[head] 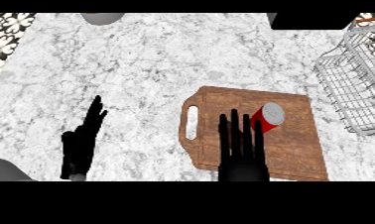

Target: Pick the sweet potato from the cutting board and place it in the tiered basket

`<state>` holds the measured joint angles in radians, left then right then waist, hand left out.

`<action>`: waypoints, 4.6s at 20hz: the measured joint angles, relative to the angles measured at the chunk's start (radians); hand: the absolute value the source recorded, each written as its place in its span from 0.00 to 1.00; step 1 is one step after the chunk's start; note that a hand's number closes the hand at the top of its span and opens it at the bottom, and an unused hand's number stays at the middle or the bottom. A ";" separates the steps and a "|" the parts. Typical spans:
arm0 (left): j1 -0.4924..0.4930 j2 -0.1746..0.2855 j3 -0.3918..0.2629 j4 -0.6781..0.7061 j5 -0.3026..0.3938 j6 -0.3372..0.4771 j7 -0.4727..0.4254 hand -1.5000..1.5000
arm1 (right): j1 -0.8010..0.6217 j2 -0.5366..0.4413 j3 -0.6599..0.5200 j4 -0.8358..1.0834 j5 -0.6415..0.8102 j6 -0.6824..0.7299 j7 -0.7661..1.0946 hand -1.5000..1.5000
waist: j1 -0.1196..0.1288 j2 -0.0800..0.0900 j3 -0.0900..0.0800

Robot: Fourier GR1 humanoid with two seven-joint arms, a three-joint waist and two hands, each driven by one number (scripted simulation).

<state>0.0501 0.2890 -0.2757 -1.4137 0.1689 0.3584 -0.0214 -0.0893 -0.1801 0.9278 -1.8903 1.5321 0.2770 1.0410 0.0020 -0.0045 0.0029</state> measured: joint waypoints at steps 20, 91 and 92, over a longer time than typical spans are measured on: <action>0.001 -0.034 0.022 -0.002 -0.042 -0.012 0.007 0.50 | -0.012 0.164 -0.120 0.207 0.030 0.122 -0.012 0.00 | 0.001 0.000 0.002; 0.027 -0.095 0.108 -0.020 -0.118 -0.081 0.036 0.50 | -0.287 0.078 -1.179 -0.567 -0.001 0.254 -0.017 1.00 | -0.008 -0.004 -0.003; 0.027 -0.094 0.111 -0.018 -0.119 -0.081 0.031 0.50 | -0.324 0.072 -1.214 -0.557 -0.010 0.274 -0.027 1.00 | -0.008 -0.004 -0.003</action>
<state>0.0771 0.1949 -0.1650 -1.4320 0.0500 0.2771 0.0096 -0.4131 -0.1080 -0.2860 -2.4474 1.5225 0.5507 1.0143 -0.0058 -0.0086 0.0000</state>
